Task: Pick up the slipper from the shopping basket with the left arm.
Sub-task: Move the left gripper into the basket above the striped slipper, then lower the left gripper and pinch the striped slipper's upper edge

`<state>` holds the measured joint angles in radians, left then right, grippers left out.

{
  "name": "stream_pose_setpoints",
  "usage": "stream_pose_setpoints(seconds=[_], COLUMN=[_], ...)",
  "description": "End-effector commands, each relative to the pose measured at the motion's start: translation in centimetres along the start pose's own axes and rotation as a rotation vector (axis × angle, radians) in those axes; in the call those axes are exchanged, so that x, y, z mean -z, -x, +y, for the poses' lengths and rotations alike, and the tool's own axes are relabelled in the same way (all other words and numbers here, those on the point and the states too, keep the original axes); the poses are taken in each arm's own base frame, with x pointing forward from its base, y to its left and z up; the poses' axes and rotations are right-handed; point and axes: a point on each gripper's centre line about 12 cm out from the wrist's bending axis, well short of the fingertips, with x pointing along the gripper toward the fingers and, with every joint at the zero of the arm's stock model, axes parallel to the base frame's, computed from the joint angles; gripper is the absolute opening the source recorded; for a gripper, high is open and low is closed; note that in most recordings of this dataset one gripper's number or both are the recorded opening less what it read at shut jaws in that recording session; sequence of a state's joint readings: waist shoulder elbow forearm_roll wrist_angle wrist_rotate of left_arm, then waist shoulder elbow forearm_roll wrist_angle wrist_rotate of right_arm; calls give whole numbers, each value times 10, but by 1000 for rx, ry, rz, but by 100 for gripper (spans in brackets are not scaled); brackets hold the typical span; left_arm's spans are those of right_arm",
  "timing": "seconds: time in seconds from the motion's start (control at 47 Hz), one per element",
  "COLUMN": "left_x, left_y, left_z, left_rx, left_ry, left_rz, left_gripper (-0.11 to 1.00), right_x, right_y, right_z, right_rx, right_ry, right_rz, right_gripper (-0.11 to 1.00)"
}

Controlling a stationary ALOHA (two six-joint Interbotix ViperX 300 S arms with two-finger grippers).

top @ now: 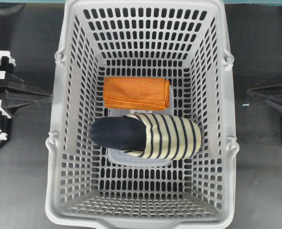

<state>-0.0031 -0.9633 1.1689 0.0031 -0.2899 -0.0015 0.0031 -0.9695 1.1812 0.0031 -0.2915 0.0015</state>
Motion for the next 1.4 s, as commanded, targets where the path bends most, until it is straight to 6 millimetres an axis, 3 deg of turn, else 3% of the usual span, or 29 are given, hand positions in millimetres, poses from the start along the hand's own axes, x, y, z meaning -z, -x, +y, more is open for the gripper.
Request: stream_pose_setpoints(seconds=[0.0, 0.085, 0.277, 0.49, 0.937, 1.128, 1.384], left_x=[-22, -35, -63, -77, -41, -18, -2], left_y=[-8, -16, -43, -99, -213, -245, -273], left_z=[-1, 0, 1, -1, -16, -20, -26], left_rx=[8, 5, -7, -9, 9, 10, 18], left_ry=[-20, -3, 17, 10, -17, -26, -35], left_rz=[-18, 22, 219, 472, 925, 1057, 1095], left_gripper=[6, 0, 0, 0, 0, 0, 2], right_x=[-2, -2, -3, -1, 2, 4, 4], right_y=[-2, -2, -1, -1, 1, 2, 3], right_z=[1, 0, 0, 0, 0, 1, 1], right_rx=[-3, 1, 1, 1, 0, 0, -1], right_ry=[-9, -21, -21, -23, -44, -53, -54], right_rz=[-5, -6, -9, 5, 37, 54, 52], right_gripper=[0, 0, 0, 0, 0, 0, 0])
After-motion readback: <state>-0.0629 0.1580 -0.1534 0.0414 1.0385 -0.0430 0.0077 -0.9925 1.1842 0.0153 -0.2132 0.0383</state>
